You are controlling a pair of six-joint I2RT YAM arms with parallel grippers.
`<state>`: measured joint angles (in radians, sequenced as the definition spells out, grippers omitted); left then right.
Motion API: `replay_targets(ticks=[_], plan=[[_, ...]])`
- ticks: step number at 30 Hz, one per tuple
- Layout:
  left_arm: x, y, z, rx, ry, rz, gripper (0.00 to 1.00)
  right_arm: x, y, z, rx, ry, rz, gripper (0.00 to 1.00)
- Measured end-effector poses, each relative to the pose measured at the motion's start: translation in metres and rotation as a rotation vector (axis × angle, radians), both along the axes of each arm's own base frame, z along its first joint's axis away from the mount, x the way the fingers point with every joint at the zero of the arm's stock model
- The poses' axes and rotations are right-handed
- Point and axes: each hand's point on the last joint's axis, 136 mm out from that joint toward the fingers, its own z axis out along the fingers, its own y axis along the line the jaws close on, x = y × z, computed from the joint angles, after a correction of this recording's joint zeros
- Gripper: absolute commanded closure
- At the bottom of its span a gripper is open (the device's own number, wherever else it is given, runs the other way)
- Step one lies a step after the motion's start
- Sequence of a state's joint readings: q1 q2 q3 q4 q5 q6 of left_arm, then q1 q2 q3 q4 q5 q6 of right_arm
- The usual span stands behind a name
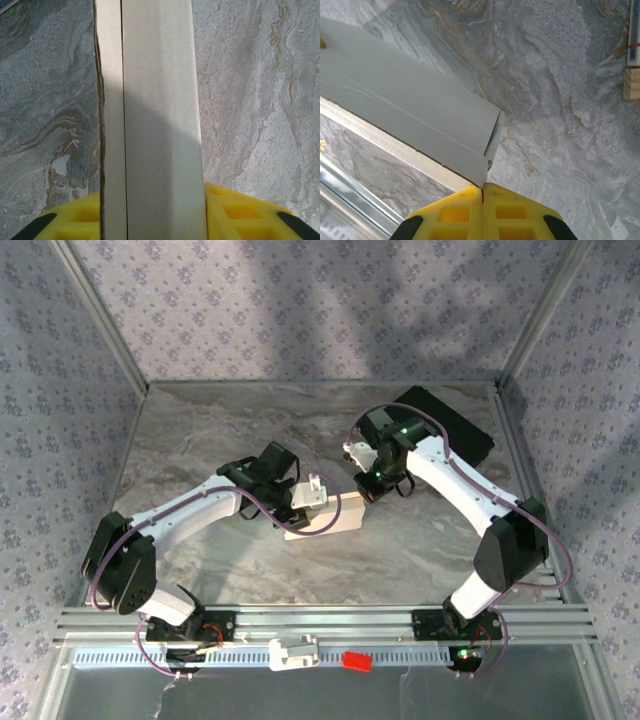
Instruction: Fold the paper box
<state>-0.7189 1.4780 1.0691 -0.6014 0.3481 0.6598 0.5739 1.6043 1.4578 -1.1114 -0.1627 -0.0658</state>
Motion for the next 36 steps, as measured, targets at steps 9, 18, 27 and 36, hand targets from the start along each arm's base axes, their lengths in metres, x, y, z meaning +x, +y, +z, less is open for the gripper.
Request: replay_targets(ticks=[9, 18, 27, 36], plan=[[0.0026, -0.0001, 0.0004, -0.006, 0.011, 0.027, 0.66, 0.0054, 0.0016, 0.0004, 0.026, 0.033, -0.227, 1.0], [0.0033, -0.0003, 0.0005, -0.007, 0.016, 0.04, 0.68, 0.005, 0.0027, -0.0002, 0.06, 0.008, -0.341, 1.0], [0.0061, -0.0025, 0.0006, -0.01, 0.014, 0.043, 0.73, 0.0009, -0.002, -0.0013, 0.094, -0.058, -0.358, 1.0], [0.0069, -0.0031, 0.0009, -0.011, 0.021, 0.054, 0.73, -0.0019, -0.0024, -0.0046, 0.11, -0.16, -0.345, 1.0]])
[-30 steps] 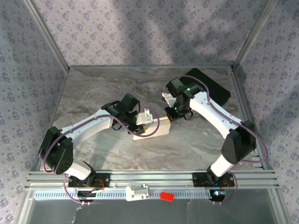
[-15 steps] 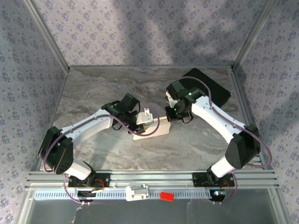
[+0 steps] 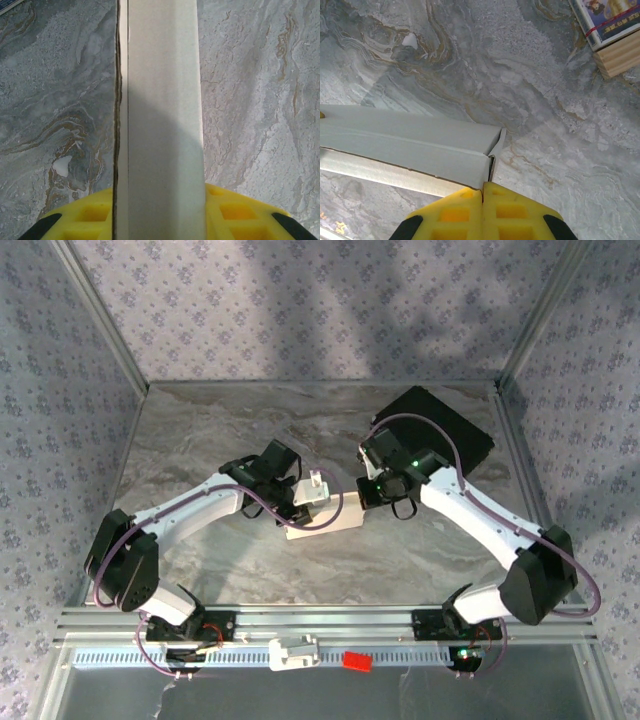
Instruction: Fold the paper box
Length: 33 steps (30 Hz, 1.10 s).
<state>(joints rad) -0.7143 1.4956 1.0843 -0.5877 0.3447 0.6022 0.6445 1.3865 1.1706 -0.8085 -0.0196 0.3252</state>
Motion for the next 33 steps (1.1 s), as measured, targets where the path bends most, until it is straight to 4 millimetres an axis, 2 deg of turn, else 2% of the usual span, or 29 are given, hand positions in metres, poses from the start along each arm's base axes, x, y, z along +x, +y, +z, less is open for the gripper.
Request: replay_targets(ticks=[5, 11, 16, 27, 33], plan=[[0.0, 0.0, 0.0, -0.001, 0.003, 0.005, 0.72, -0.002, -0.001, -0.004, 0.002, -0.077, 0.004, 1.0], [0.001, -0.001, 0.001, -0.009, 0.013, 0.03, 0.59, -0.002, -0.001, -0.007, -0.004, -0.167, -0.012, 1.0], [0.013, 0.005, 0.009, -0.03, -0.004, 0.121, 0.45, -0.001, -0.004, -0.007, -0.038, -0.186, -0.038, 1.0], [0.011, 0.025, 0.053, -0.147, -0.068, 0.293, 0.38, -0.002, -0.009, -0.007, -0.08, -0.148, -0.069, 1.0], [0.009, 0.043, 0.071, -0.18, -0.032, 0.433, 0.46, -0.001, -0.008, -0.006, -0.097, -0.124, -0.075, 1.0]])
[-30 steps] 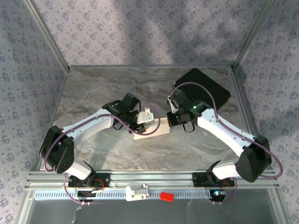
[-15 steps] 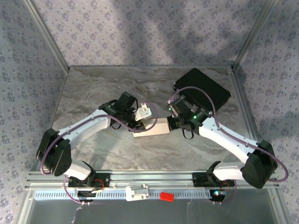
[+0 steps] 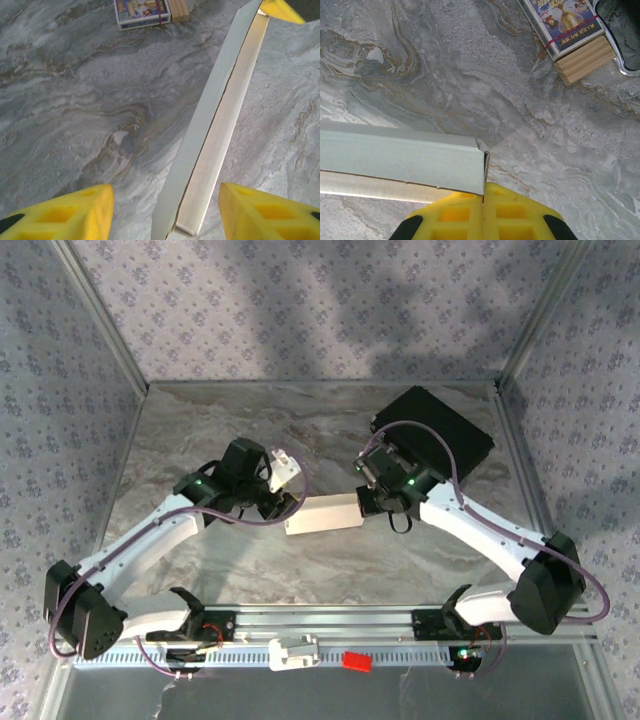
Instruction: Fold the paper box
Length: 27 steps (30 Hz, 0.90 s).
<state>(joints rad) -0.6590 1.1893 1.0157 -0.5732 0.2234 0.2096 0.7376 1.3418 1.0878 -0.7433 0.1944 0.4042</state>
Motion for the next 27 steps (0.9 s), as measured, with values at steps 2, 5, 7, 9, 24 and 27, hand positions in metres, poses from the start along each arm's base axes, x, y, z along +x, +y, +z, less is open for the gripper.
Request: replay_targets(ticks=[2, 5, 7, 9, 24, 27], plan=[[-0.004, 0.006, 0.003, -0.001, 0.044, 0.038, 0.47, 0.001, 0.001, 0.001, -0.007, 0.009, 0.001, 1.0], [-0.011, 0.014, 0.005, 0.005, 0.087, 0.079, 0.48, 0.001, 0.003, 0.001, -0.008, 0.019, 0.004, 1.0], [-0.015, 0.019, 0.007, 0.021, 0.114, 0.097, 0.52, 0.0, 0.003, 0.001, -0.011, 0.026, 0.005, 1.0], [-0.017, 0.021, 0.01, 0.034, 0.132, 0.103, 0.58, 0.0, 0.003, 0.001, -0.015, 0.032, 0.006, 1.0], [-0.022, 0.019, -0.013, 0.142, 0.292, 0.074, 0.61, 0.004, 0.008, 0.004, -0.012, 0.085, 0.006, 1.0], [-0.022, 0.02, -0.014, 0.151, 0.289, 0.072, 0.62, 0.004, 0.008, 0.004, -0.006, 0.092, 0.005, 1.0]])
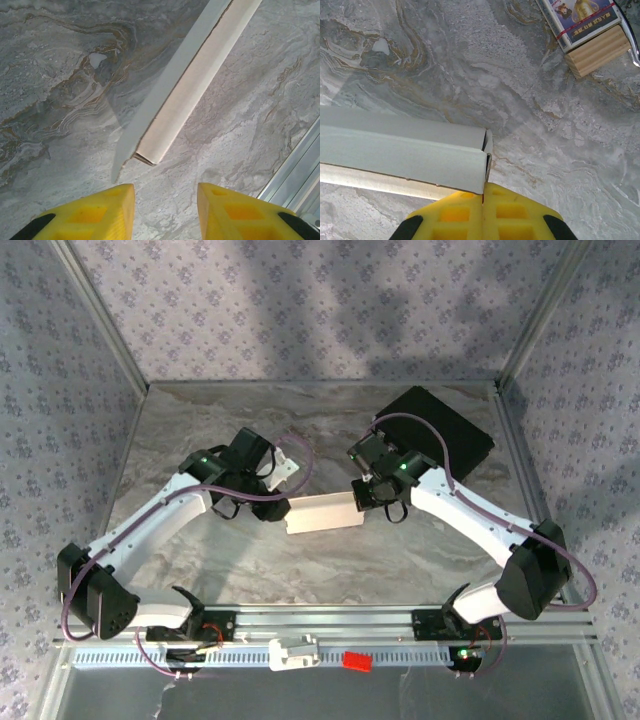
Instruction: Fold the paper box
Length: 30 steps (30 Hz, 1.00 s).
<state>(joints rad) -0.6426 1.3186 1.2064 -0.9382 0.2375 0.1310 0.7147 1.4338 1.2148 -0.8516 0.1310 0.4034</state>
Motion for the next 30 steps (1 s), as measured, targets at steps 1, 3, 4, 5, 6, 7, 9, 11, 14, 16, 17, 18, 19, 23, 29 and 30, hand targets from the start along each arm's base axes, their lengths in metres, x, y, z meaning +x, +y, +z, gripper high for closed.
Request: replay_targets(ticks=[1, 3, 4, 5, 6, 7, 9, 11, 14, 16, 17, 18, 19, 23, 29, 30], plan=[[0.0, 0.001, -0.001, 0.005, 0.0, 0.0, 0.62, 0.0, 0.0, 0.0, 0.001, 0.002, -0.001, 1.0], [0.002, 0.001, -0.004, 0.016, 0.003, -0.002, 0.61, 0.001, -0.001, 0.0, 0.004, 0.006, -0.004, 1.0], [0.003, 0.002, -0.006, 0.025, 0.006, -0.002, 0.6, 0.001, -0.001, -0.001, 0.006, 0.008, -0.005, 1.0], [0.004, 0.002, -0.008, 0.033, 0.006, -0.003, 0.56, 0.001, -0.001, -0.001, 0.008, 0.01, -0.005, 1.0], [0.005, 0.002, -0.01, 0.038, 0.008, -0.001, 0.54, 0.001, -0.001, 0.0, 0.01, 0.011, -0.007, 1.0], [0.006, 0.003, -0.011, 0.043, 0.009, 0.001, 0.53, 0.002, -0.001, -0.001, 0.01, 0.012, -0.008, 1.0], [0.009, 0.006, -0.012, 0.05, 0.005, 0.008, 0.52, 0.002, -0.002, -0.001, 0.011, 0.014, -0.009, 1.0], [0.012, 0.009, -0.012, 0.056, -0.003, 0.019, 0.52, 0.002, -0.001, -0.001, 0.014, 0.016, -0.009, 1.0], [0.017, 0.011, -0.011, 0.056, -0.014, 0.031, 0.51, 0.002, -0.001, -0.001, 0.017, 0.017, -0.01, 1.0], [0.018, 0.011, -0.011, 0.052, -0.021, 0.031, 0.5, 0.002, -0.002, -0.001, 0.018, 0.018, -0.01, 1.0], [0.02, 0.011, -0.01, 0.049, -0.024, 0.033, 0.5, 0.002, -0.001, -0.001, 0.02, 0.02, -0.01, 1.0], [0.02, 0.011, -0.01, 0.048, -0.024, 0.03, 0.51, 0.002, -0.001, -0.001, 0.02, 0.02, -0.01, 1.0], [0.02, 0.011, -0.01, 0.044, -0.023, 0.029, 0.52, 0.002, -0.002, -0.001, 0.022, 0.022, -0.011, 1.0], [0.02, 0.011, -0.01, 0.034, -0.014, 0.024, 0.61, 0.002, -0.002, -0.001, 0.023, 0.022, -0.011, 1.0], [0.023, 0.009, -0.022, 0.033, 0.035, 0.022, 0.7, 0.002, -0.001, -0.001, 0.027, 0.025, -0.007, 1.0], [0.023, 0.008, -0.024, 0.033, 0.043, 0.021, 0.7, 0.002, -0.001, -0.001, 0.027, 0.025, -0.007, 1.0]])
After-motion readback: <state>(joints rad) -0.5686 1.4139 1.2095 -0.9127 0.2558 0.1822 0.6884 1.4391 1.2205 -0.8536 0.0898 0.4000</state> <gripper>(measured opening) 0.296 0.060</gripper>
